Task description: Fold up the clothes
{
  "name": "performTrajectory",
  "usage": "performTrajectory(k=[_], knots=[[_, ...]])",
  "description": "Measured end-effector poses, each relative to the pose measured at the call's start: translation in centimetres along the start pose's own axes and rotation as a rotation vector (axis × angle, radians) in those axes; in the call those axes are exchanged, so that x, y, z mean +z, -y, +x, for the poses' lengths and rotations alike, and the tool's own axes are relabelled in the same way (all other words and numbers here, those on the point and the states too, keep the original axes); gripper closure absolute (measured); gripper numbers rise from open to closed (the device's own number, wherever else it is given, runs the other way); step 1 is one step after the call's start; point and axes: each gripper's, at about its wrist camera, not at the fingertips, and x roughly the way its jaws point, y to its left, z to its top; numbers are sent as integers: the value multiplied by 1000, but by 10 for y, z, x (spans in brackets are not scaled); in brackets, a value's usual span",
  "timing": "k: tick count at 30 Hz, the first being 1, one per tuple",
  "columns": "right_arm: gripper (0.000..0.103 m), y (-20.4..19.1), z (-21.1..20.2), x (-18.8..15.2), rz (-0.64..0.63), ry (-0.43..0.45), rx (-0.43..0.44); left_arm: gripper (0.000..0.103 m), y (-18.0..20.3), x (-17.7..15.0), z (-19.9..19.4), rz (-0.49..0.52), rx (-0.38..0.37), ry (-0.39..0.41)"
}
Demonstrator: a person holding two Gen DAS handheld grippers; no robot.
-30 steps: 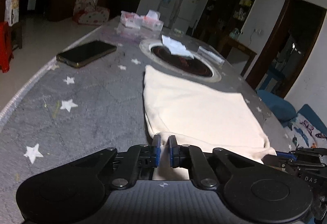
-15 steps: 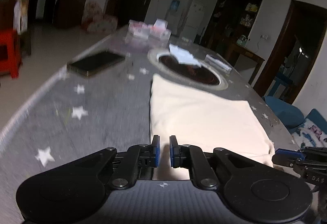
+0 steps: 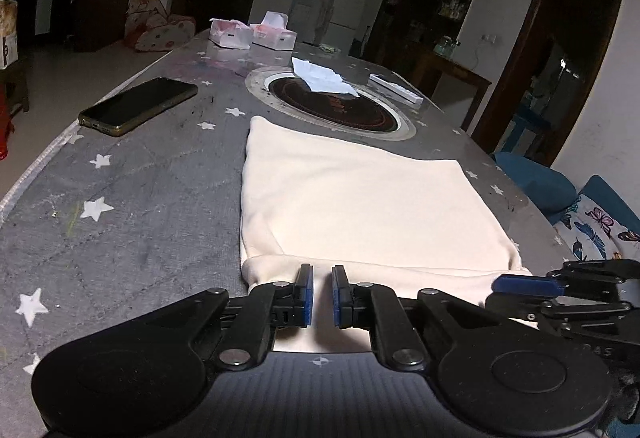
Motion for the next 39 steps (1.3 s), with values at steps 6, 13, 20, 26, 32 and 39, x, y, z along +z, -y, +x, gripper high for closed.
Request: performTrajectory(k=[6,13,20,26,32,39], knots=[[69,-14,-19,-12,-85,-14,25,81,21,-12,-23,123,-65,-3],[68,-20,-28,-24,-116,-10,-2,78,40,-37,-36,263,-81,-32],[68,-15,-34,-27,-89,-14,19,77,37,-41,-64,328,-92,-35],[67,-16,-47,-28,-145,-32,27,73,45,-64,-89,561,-85,-44],[57,-25,-61,-35,-258,-65,28,73,59,-83,-84,738,-64,-16],[49,-32,-68,-45,-352,-93,20,73,70,-94,-69,854,-51,18]])
